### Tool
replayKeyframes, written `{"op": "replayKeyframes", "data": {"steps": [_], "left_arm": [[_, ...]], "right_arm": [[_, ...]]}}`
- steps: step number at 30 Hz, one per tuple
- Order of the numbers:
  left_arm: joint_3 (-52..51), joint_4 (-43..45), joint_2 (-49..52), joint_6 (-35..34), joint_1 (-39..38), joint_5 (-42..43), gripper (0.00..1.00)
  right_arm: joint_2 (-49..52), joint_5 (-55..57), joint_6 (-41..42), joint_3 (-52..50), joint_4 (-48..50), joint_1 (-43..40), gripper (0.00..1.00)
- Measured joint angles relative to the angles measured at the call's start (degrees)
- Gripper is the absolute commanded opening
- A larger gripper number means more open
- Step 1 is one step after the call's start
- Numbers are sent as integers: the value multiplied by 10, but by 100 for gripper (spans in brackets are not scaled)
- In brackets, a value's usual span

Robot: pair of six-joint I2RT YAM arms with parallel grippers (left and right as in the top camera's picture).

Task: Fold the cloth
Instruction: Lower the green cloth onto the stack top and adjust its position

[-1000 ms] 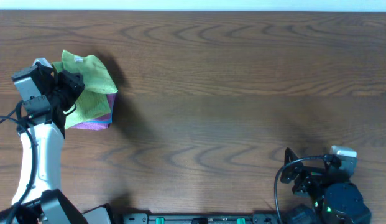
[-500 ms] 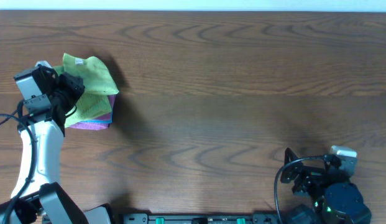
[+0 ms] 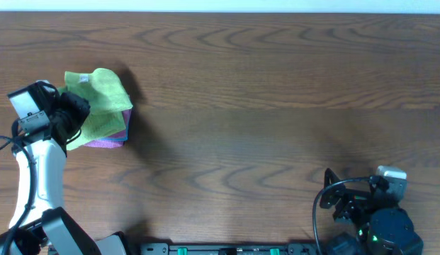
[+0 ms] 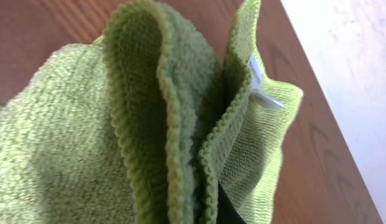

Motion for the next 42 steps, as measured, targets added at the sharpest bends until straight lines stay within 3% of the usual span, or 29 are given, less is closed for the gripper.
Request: {"op": "replayKeyframes", "data": {"steps": [16,19,20,35,42], "left_arm": [[0,-58,-31,40,27,5,6],[0,-60,-31,42,27,5,32],[0,-61,-31,45,27,4,36],[0,-59,-31,54,27,5,61],[0,-64,-54,57,28,5,96]], "right_arm": [[0,0,0,0,0,0,99],[0,0,0,0,0,0,99],[0,0,0,0,0,0,99],[0,0,0,0,0,0,99],[0,0,0,0,0,0,99]]}}
